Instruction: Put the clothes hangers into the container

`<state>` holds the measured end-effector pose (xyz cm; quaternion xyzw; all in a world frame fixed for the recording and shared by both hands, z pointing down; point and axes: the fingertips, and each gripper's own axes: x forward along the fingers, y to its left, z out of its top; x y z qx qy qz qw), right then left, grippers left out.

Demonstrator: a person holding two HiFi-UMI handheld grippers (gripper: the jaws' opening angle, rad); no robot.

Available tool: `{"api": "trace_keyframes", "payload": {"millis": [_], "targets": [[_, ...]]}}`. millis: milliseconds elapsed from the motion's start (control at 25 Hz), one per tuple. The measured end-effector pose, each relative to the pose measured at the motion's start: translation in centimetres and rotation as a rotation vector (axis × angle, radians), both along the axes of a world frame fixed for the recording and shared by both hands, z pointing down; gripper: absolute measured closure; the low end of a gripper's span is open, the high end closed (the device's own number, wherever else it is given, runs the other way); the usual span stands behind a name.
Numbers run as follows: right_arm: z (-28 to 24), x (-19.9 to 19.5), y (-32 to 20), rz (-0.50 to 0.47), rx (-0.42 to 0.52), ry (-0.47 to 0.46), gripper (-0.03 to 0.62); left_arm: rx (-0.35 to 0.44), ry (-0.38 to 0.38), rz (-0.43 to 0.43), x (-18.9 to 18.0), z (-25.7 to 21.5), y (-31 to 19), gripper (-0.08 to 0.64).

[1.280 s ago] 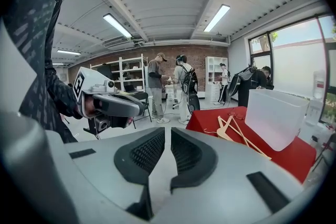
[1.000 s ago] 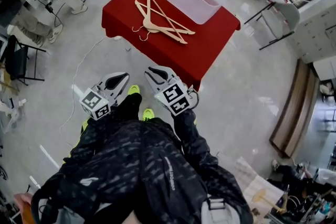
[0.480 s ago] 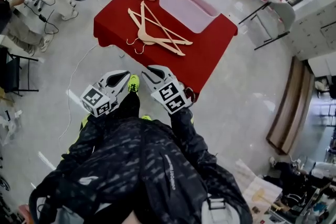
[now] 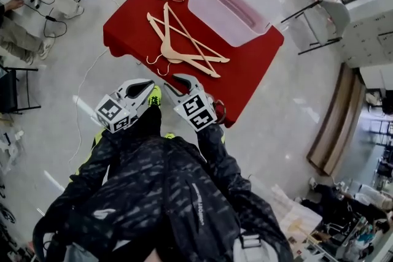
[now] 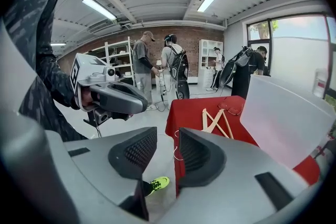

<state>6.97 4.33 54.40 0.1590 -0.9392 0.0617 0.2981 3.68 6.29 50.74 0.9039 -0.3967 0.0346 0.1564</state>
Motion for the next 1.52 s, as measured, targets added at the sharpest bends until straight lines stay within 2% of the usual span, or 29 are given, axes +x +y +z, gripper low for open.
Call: {"api": "trace_keyframes", "payload": {"millis": [360,680,1520], "targets": [[5.2,-2.1,-4.5,-0.015,-0.061,0.097,0.438,-0.042,0.000,0.023,-2.2,4.3,-5.7,0.548],[9.1,-3.1,-8.6,0.003,-0.080,0.141,0.425,-0.068,0.007,0.040,-3.0,8.1,-9.1,0.548],[17.3,-4.3,-14.4,-0.025,-0.077,0.314,0.333,-0.128,-0.006,0.036,-5.6,14.7,-12.3,0.548]]}}
